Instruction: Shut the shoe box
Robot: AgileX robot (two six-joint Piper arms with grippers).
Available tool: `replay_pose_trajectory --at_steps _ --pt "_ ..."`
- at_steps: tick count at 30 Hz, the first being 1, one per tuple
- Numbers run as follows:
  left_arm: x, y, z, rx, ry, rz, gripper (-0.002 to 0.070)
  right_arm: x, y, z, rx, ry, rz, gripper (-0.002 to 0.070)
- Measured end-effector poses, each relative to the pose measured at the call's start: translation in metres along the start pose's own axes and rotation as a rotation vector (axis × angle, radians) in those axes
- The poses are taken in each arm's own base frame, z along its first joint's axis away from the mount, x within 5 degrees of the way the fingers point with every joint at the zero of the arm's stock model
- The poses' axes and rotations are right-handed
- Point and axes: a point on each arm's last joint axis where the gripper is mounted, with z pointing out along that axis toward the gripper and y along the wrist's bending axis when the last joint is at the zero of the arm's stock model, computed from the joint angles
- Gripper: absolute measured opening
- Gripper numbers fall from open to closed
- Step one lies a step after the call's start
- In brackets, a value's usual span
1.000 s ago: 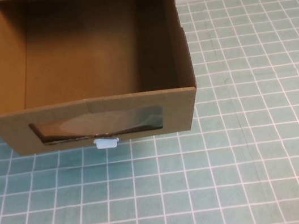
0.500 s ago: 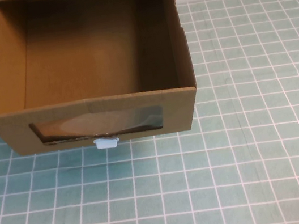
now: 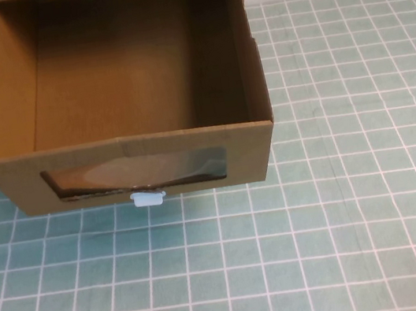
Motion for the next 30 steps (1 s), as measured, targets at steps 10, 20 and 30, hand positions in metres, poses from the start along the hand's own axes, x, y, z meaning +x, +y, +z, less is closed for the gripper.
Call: replay_pose_trajectory --at_steps 10,20,30 --pt "-0.007 0.001 0.000 -0.009 -0.073 -0.001 -0.0005 -0.007 -0.001 0.000 0.011 -0.078 0.004 -0.0014" --pt "-0.053 0.007 -0.017 -0.063 -0.624 -0.047 -0.0005 -0.050 -0.008 -0.015 0.086 -0.577 0.012 -0.0014" --pt "-0.060 0.008 -0.023 -0.071 -0.721 -0.057 -0.0005 -0.060 -0.009 -0.023 0.108 -0.723 0.015 -0.0014"
